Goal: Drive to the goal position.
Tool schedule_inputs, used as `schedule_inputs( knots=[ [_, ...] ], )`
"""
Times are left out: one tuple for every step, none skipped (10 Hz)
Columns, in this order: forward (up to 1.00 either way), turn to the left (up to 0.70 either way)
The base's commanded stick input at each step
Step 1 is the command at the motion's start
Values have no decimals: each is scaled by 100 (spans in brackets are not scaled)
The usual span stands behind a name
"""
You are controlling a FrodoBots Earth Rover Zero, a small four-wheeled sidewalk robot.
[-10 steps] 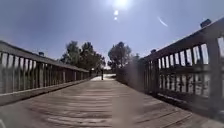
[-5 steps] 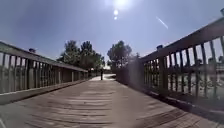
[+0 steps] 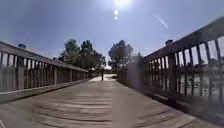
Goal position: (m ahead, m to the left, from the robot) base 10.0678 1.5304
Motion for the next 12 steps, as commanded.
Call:
schedule_inputs(
  knots=[
    [70,0],
    [70,0],
    [70,0],
    [70,0],
    [70,0],
    [70,0],
    [70,0],
    [70,0],
    [70,0],
    [70,0],
    [70,0],
    [70,0]
  ],
)
